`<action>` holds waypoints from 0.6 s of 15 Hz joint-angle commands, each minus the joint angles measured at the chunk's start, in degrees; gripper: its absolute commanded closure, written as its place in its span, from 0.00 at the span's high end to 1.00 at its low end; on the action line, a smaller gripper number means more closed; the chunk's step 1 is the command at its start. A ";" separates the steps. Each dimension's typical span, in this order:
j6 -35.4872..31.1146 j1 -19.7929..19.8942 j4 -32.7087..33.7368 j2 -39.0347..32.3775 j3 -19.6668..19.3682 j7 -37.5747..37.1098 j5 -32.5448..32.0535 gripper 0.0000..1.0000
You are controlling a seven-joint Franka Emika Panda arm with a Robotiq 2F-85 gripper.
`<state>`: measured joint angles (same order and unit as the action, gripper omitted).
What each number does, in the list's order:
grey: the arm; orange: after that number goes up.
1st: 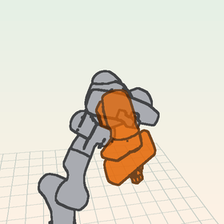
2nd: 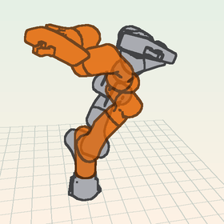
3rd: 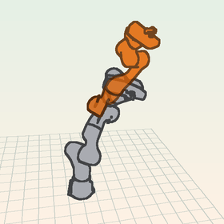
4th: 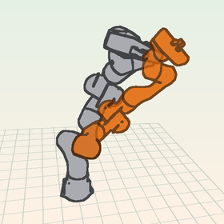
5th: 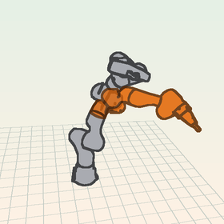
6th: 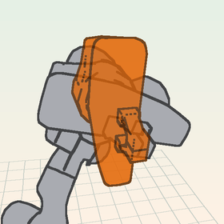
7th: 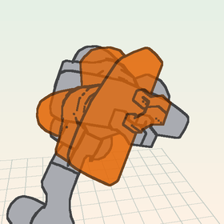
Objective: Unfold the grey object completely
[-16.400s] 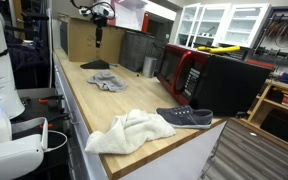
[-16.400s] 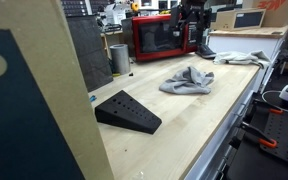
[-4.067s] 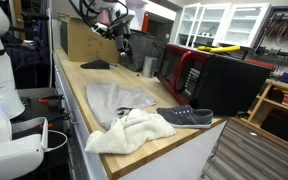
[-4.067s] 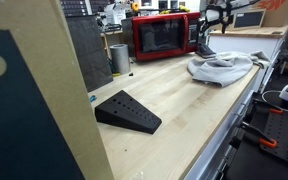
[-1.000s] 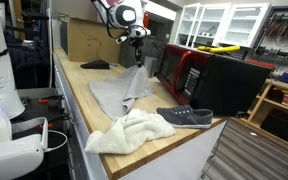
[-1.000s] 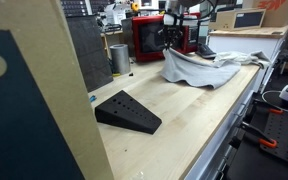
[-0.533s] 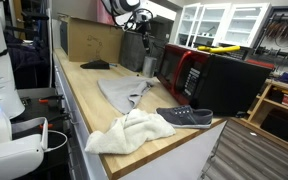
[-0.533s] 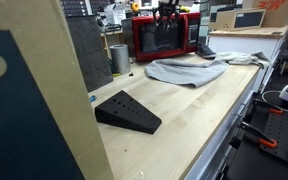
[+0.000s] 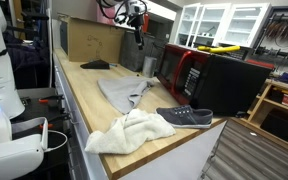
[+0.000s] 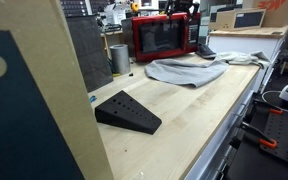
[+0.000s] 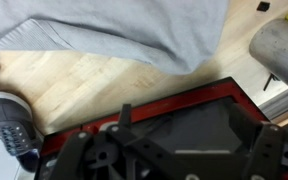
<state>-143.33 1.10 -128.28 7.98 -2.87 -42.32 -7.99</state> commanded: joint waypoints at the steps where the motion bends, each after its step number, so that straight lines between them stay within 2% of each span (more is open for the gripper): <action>1: 8.97 0.10 -6.22 8.96 1.07 6.26 5.97 1.00; 2: 5.04 1.64 -2.65 3.92 1.89 3.24 2.99 1.00; 4: 7.97 1.71 -4.65 7.03 2.41 5.28 5.19 1.00; 9: 8.15 1.74 -5.85 8.14 2.56 5.45 5.46 1.00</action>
<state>-135.32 1.00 -134.24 16.13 -2.03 -37.50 -3.31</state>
